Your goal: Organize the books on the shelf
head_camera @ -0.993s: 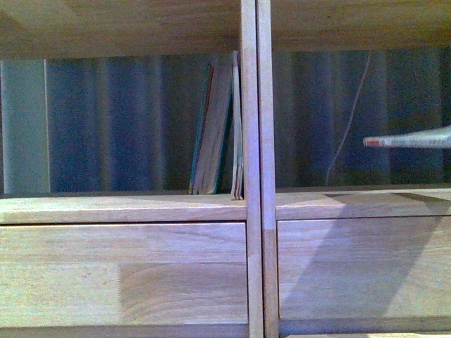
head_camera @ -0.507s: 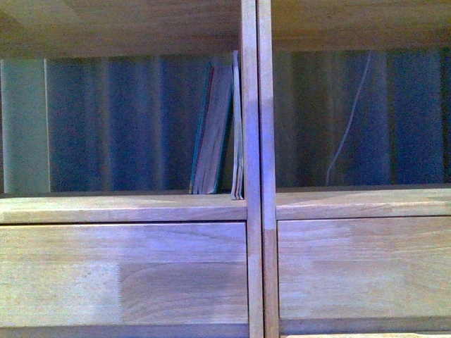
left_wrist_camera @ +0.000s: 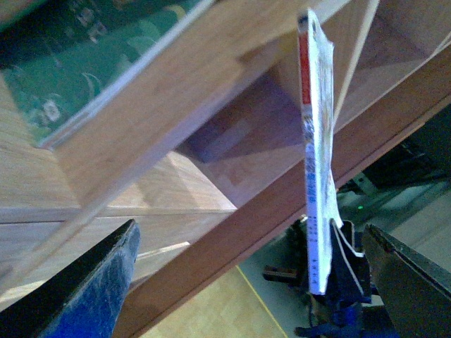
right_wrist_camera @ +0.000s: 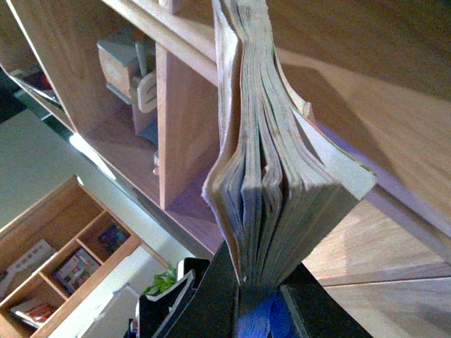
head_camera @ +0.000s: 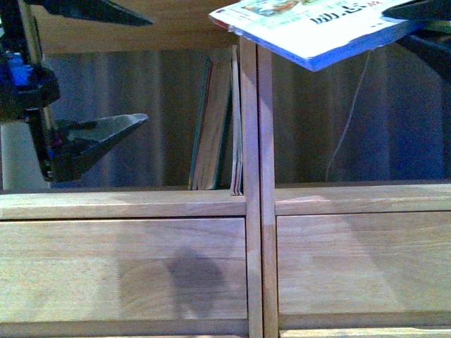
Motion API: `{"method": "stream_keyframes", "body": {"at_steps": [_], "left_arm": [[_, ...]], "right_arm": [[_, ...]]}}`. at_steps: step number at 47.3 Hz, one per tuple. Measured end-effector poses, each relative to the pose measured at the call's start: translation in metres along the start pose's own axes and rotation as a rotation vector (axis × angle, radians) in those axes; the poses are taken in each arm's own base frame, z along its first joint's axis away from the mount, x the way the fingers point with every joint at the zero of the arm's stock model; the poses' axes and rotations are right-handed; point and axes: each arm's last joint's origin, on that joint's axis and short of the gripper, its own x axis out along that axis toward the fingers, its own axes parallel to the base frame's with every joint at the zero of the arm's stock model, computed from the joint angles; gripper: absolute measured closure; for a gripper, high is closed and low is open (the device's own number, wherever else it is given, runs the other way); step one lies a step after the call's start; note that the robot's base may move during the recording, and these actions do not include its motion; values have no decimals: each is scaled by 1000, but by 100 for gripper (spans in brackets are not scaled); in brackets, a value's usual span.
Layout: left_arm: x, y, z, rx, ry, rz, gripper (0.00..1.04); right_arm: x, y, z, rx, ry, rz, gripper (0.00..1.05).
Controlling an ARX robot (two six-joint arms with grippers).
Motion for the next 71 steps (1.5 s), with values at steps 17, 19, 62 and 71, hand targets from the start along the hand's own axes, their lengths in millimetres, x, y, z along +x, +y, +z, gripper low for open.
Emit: {"method": "stream_keyframes", "body": {"at_steps": [17, 19, 62, 71], "left_arm": [[26, -20, -28, -34, 39, -104, 7], [26, -21, -30, -31, 42, -109, 8], [-8, -24, -6, 107, -147, -11, 98], [-27, -13, 8, 277, -245, 204, 98]], "right_arm": [[19, 17, -51, 52, 109, 87, 97], [20, 18, -54, 61, 111, 91, 97], [-4, 23, -78, 67, 266, 39, 25], [-36, 15, -42, -114, 228, -86, 6]]}}
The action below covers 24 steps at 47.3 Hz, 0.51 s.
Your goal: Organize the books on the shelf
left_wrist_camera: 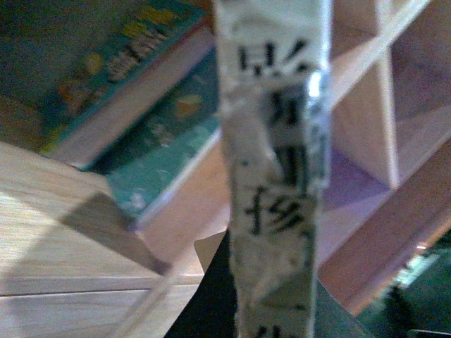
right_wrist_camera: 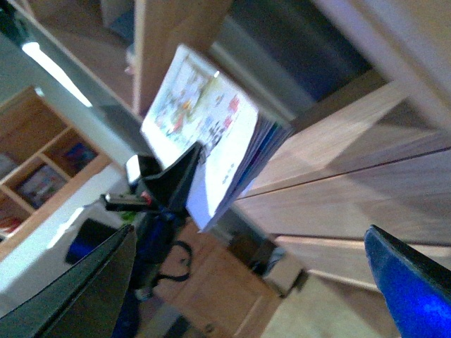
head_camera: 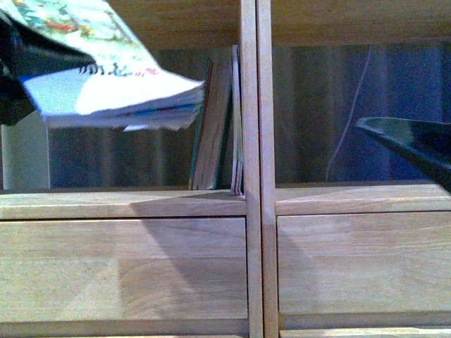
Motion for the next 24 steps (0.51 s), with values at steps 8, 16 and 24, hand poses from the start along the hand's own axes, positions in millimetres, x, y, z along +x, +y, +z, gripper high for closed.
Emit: {"method": "stream_keyframes", "body": {"at_steps": [8, 16, 24], "left_arm": [[7, 22, 9, 257, -82, 185, 98], [57, 32, 13, 668, -36, 265, 98], [106, 46, 7, 866, 5, 330, 98]], "right_arm": [[-39, -9, 29, -168, -59, -156, 7], [-74, 4, 43, -338, -117, -242, 7], [-78, 11, 43, -395, -122, -233, 7]]}}
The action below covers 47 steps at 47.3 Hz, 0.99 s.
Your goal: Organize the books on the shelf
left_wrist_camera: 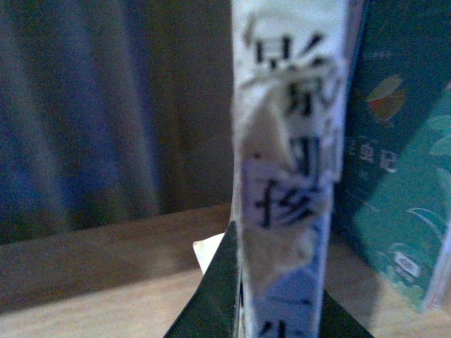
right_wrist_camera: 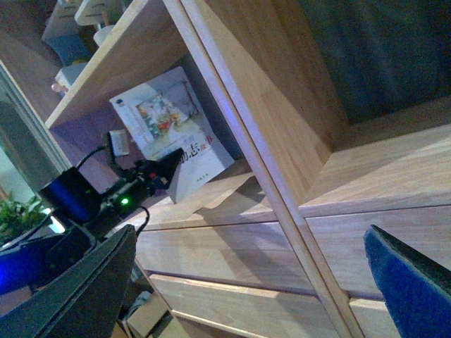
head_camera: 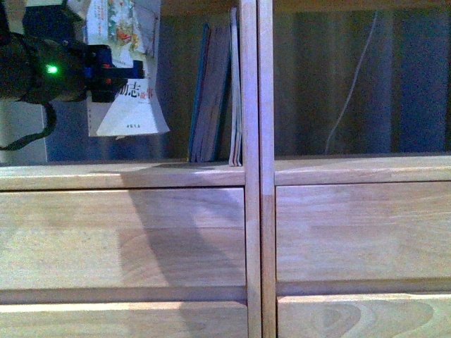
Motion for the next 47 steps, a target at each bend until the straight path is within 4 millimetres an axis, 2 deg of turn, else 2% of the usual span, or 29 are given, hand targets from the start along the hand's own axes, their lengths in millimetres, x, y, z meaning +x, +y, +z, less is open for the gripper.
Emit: {"method": "stream_keyframes", "body": {"at_steps": [3, 11, 18, 25, 33, 47], "left_arm": [[16, -3, -3, 71, -6, 34, 98], [42, -15, -11, 237, -10, 76, 98], [65, -37, -35, 322, 8, 59, 98], [79, -41, -51, 349, 9, 99, 98], [84, -36, -56, 369, -2, 160, 98], [83, -34, -50, 352, -82, 194, 98]], "right_arm": [[0, 0, 0, -4, -1, 0, 7], [0, 0, 0, -2, 1, -2, 7], [0, -2, -1, 2, 4, -4, 7], [0, -2, -1, 1, 4, -4, 7], [0, -2, -1, 1, 4, -4, 7], [0, -2, -1, 1, 4, -4, 7]]}}
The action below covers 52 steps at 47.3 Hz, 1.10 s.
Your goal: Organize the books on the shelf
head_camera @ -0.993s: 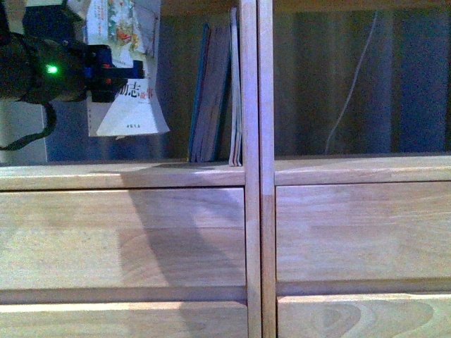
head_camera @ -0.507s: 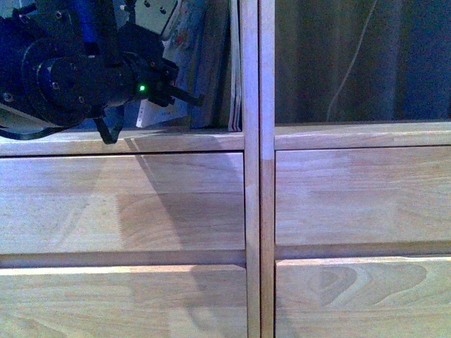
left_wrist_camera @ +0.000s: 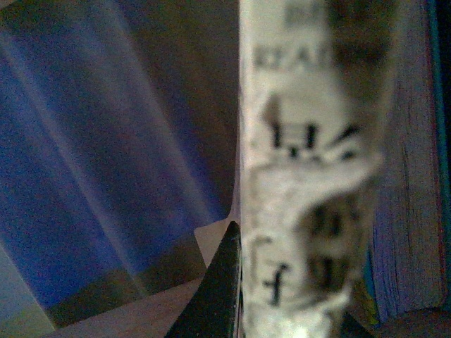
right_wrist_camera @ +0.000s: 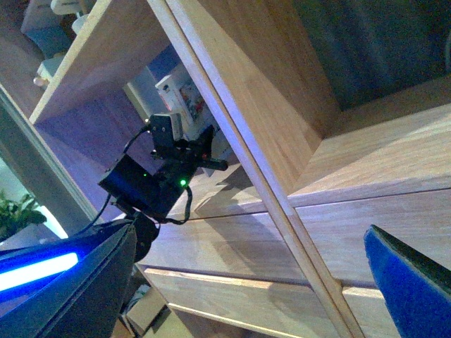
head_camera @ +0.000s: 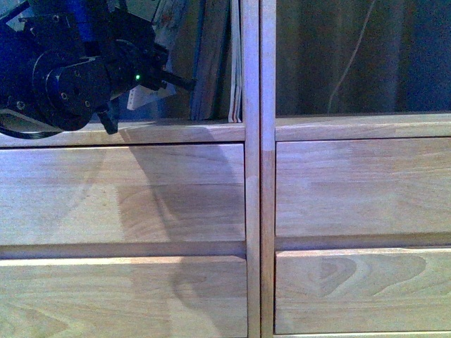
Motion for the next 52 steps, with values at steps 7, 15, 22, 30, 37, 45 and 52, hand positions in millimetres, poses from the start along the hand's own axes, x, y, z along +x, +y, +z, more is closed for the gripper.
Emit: {"method": "stream_keyframes", "body": {"at_steps": [7, 15, 22, 30, 37, 45, 52], "left_arm": [[0, 3, -4, -41, 47, 48, 98], [1, 17, -10, -76, 52, 138, 98], [1, 34, -16, -114, 69, 238, 98], [2, 31, -28, -131, 113, 174, 98], [1, 4, -19, -145, 113, 74, 98], [2, -13, -10, -151, 141, 19, 98], [3, -13, -8, -167, 152, 13, 98]], "right_arm": [[0, 0, 0, 0, 0, 0, 7], [0, 0, 0, 0, 0, 0, 7], [0, 0, 0, 0, 0, 0, 7], [0, 0, 0, 0, 0, 0, 7], [0, 0, 0, 0, 0, 0, 7], [0, 0, 0, 0, 0, 0, 7], [0, 0, 0, 0, 0, 0, 7]]}}
